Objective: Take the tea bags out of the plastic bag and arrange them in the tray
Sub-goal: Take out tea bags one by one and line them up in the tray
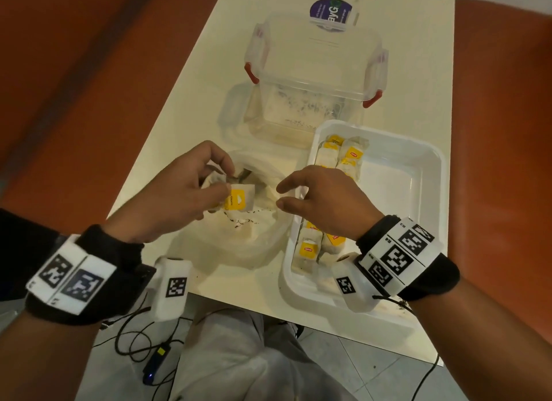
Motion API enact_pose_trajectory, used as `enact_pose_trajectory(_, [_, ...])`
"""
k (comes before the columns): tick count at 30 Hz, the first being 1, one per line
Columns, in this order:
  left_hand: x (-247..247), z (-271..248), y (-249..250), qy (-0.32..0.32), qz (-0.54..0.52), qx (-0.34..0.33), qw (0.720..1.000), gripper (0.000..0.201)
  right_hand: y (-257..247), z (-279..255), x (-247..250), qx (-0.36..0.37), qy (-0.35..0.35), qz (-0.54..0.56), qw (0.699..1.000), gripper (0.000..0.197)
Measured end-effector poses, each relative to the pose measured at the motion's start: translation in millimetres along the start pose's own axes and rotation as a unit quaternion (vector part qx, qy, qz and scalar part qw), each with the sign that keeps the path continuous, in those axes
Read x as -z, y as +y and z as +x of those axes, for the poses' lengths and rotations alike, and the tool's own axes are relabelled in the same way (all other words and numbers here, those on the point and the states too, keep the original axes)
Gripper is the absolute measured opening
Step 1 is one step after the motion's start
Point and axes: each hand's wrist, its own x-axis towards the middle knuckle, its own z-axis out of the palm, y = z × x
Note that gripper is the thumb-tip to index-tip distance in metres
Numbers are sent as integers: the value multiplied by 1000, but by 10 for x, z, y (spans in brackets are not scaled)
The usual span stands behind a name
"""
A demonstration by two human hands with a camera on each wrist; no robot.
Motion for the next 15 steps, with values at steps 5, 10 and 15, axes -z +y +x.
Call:
enact_pose_trajectory(5, [156, 9, 220, -137, 52, -20, 989, 19, -214, -184, 152, 55, 3, 139, 989, 48])
enact_pose_trajectory(10, [33, 41, 454, -189, 116, -50, 974, 20, -287, -266, 165, 73, -38, 209, 974, 40])
enact_pose_trajectory(15, [-190, 67, 539, -140, -1, -41, 989, 17, -113, -382, 264, 26, -13, 252, 967, 23])
